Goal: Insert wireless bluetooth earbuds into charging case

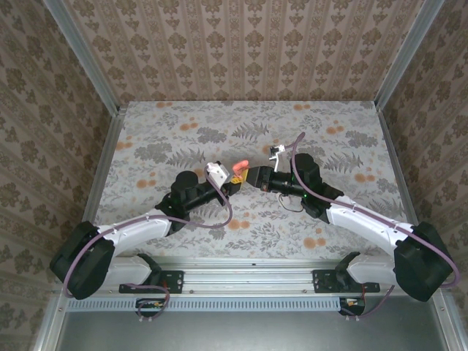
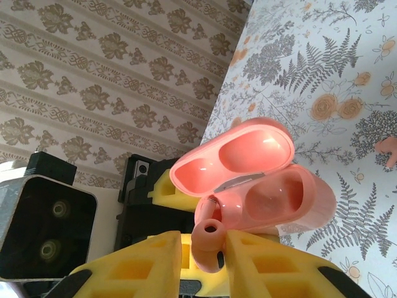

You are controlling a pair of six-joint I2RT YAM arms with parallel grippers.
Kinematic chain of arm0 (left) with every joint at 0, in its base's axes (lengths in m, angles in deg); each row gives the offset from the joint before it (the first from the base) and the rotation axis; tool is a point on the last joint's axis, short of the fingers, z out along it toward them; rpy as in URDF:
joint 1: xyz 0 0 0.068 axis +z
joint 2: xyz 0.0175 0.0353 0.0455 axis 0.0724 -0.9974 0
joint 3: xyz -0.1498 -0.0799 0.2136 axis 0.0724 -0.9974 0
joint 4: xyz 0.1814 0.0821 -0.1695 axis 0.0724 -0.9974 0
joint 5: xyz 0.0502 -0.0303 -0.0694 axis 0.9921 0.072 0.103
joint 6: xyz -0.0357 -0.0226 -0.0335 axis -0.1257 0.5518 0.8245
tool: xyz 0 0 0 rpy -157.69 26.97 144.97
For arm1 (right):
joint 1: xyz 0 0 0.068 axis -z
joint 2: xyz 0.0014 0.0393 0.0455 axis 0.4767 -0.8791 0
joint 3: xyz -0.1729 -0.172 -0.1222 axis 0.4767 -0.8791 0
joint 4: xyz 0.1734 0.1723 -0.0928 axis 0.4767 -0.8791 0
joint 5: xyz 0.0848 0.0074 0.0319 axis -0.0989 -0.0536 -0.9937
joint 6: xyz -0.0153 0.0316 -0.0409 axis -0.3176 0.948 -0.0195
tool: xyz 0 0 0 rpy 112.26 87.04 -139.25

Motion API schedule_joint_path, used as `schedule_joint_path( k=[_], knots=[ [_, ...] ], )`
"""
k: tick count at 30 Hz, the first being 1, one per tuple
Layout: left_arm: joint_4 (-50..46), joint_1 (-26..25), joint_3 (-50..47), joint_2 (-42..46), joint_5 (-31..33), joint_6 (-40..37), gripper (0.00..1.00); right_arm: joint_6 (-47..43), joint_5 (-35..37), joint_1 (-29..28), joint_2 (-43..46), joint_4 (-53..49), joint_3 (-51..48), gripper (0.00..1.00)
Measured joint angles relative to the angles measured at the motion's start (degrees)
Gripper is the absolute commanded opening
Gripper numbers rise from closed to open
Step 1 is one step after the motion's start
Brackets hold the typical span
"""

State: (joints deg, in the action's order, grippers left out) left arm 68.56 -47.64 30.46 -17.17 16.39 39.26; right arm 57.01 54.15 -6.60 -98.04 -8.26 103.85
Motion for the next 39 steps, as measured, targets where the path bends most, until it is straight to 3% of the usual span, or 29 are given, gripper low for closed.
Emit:
schedule_joint_path(
  k=[10, 28, 34, 39],
  knots=[
    [-0.2, 0.0, 0.0, 0.0, 0.0, -0.2, 0.15, -0.3, 0.1, 0.0, 0.0, -1.1, 0.3, 0.33],
    [-1.0, 0.0, 0.0, 0.0, 0.1, -0.7, 0.16, -0.7, -0.3, 0.0, -1.9, -2.6, 2.3, 0.37],
    [-1.6, -0.2, 0.0, 0.0, 0.1, -0.7, 0.15, -1.1, -0.3, -0.2, -1.9, -3.9, 2.5, 0.38],
    [-1.8, -0.3, 0.0, 0.0, 0.5, -0.8, 0.15, -2.2, -0.2, -0.5, -2.3, -4.9, 2.9, 0.31]
  ],
)
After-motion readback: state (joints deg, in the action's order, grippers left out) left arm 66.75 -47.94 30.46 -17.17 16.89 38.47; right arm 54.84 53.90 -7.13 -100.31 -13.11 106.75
